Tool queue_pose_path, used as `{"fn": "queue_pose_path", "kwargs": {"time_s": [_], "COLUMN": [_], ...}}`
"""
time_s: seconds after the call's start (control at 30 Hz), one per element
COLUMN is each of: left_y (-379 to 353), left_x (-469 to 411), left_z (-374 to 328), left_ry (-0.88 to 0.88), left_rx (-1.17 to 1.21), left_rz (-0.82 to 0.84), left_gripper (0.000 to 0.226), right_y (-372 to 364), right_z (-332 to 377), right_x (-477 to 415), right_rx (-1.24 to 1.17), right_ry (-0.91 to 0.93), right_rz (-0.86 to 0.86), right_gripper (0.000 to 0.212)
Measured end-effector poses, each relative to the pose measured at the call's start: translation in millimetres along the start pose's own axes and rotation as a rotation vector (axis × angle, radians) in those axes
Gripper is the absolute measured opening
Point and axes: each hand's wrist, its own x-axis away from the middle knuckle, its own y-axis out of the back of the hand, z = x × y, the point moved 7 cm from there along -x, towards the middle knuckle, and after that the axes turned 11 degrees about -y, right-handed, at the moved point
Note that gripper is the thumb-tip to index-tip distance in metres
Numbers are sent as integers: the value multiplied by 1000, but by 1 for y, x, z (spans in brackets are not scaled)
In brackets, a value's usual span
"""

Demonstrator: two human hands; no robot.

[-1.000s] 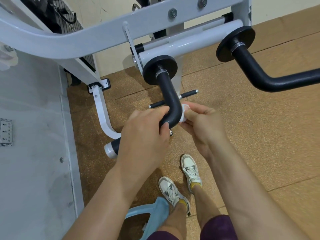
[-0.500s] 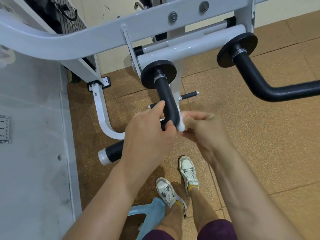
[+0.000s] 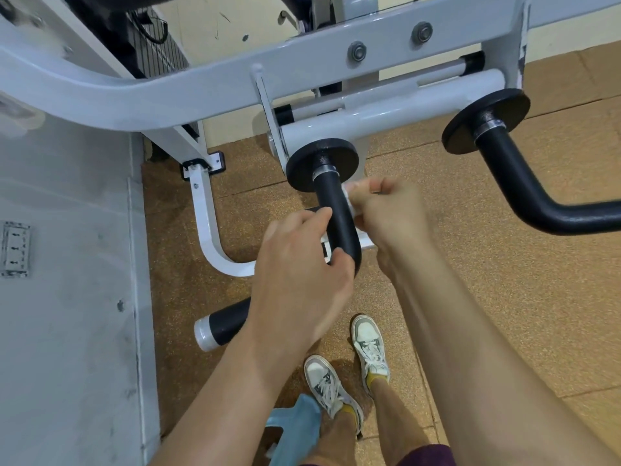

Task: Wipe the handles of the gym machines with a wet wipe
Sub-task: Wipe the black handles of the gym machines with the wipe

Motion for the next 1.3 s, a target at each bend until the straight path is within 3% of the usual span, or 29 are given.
{"fn": "queue_pose_path", "kwargs": {"time_s": [0.17, 0.27, 0.47, 0.63, 0.73, 0.83, 0.9, 1.0, 1.13, 1.2, 1.3], "left_y": [2, 3, 4, 5, 6, 7, 7, 6, 7, 8, 9], "left_x": [-10, -13, -13, -13, -15, -16, -17, -16, -17, -18, -21], "left_z": [2, 4, 5, 5, 7, 8, 9, 10, 9, 9, 8], "left_ry": [13, 17, 15, 13, 31, 33, 21, 1, -10, -11, -19], "left_rx": [50, 92, 133, 137, 132, 95, 78, 62, 65, 64, 44], "left_rz": [-28, -43, -74, -48, -31, -10, -3, 0, -16, -28, -42], "left_gripper": [50, 49, 49, 50, 48, 47, 47, 47, 46, 45, 43], "right_y": [-11, -12, -11, -12, -7, -15, -23, -22, -11, -7, -7], "right_z": [2, 7, 15, 38, 29, -5, -14, -13, 0, 4, 0], "right_x": [-17, -18, 11, 22, 4, -13, -14, -13, -11, -6, -8], "right_rx": [-156, -131, 94, 341, 225, -177, -311, -291, -52, -79, -228], "right_ry": [-18, 31, 261, 443, 274, -148, -257, -192, 113, 206, 109], "right_rz": [-111, -187, -119, -239, -252, -21, 112, 128, -43, -36, 39], "right_gripper": [16, 21, 3, 2, 7, 5, 12, 13, 6, 5, 9]}}
